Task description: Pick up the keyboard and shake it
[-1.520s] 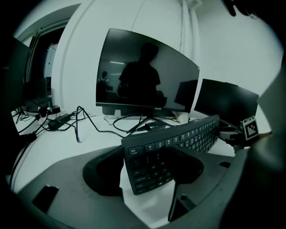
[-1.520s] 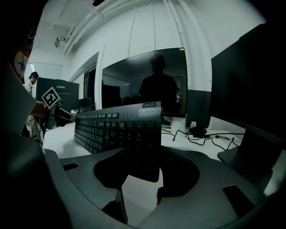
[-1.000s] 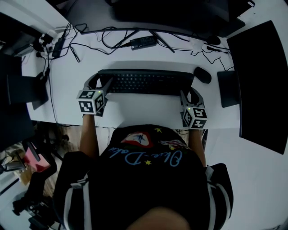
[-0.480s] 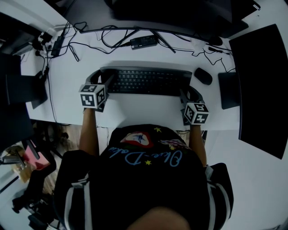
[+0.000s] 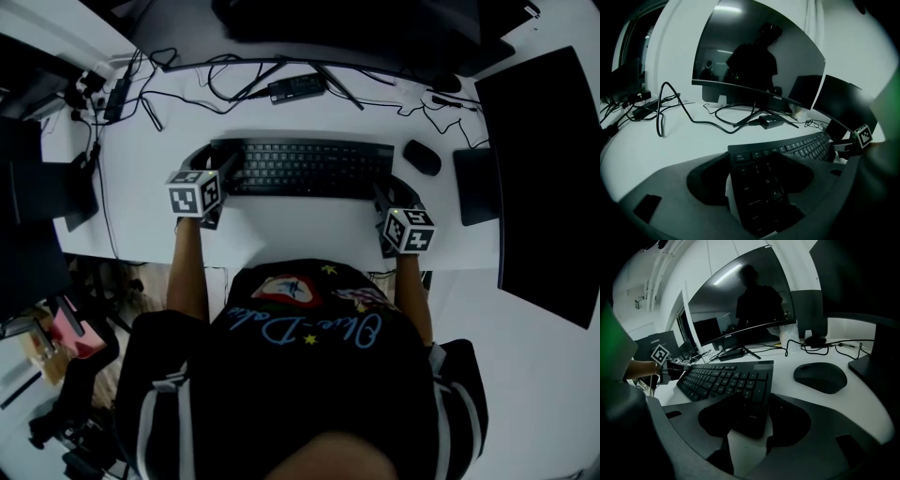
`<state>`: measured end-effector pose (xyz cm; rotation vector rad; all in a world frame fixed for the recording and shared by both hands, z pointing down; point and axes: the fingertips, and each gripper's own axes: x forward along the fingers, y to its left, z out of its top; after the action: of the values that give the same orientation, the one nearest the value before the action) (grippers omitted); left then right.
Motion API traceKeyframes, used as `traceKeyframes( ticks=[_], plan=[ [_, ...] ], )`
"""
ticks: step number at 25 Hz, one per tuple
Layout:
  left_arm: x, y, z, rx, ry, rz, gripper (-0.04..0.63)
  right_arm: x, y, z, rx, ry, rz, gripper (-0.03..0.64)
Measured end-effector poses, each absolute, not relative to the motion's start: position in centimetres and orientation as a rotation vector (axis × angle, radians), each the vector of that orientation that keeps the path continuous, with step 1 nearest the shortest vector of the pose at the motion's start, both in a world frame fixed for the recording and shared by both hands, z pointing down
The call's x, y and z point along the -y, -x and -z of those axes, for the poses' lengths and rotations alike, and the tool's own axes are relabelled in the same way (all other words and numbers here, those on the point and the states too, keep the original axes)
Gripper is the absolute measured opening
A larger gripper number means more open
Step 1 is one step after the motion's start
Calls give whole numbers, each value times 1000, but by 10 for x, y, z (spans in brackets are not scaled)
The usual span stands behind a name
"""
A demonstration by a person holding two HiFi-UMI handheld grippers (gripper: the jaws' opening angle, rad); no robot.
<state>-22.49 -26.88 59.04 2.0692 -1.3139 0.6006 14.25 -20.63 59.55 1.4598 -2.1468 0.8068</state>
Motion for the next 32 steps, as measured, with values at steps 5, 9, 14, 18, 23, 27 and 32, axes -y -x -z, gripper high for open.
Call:
traceKeyframes(
  ticks=[5,9,14,18,23,27,32],
  plan=[
    [267,223,-603,1286,-2030,-591,270,207,-143,-598,2120,-1451,-797,172],
    [267,223,-607,1290,-2037,-567,272,208,-144,-600,2119,-1455,-788,172],
    [267,225,-606,1292,-2051,-551,272,208,-142,-599,2117,-1449,-729,175],
    [266,226,-605,1291,-2048,-517,272,209,-143,-596,2114,-1426,-696,180],
    [261,238,-592,1355,-2068,-446,270,212,-155,-585,2102,-1491,-697,209],
    [253,238,-567,1400,-2145,-411,236,214,-158,-564,2138,-1577,-686,184],
    [243,225,-533,1441,-2209,-298,94,217,-152,-525,2225,-1676,-614,37]
  ],
)
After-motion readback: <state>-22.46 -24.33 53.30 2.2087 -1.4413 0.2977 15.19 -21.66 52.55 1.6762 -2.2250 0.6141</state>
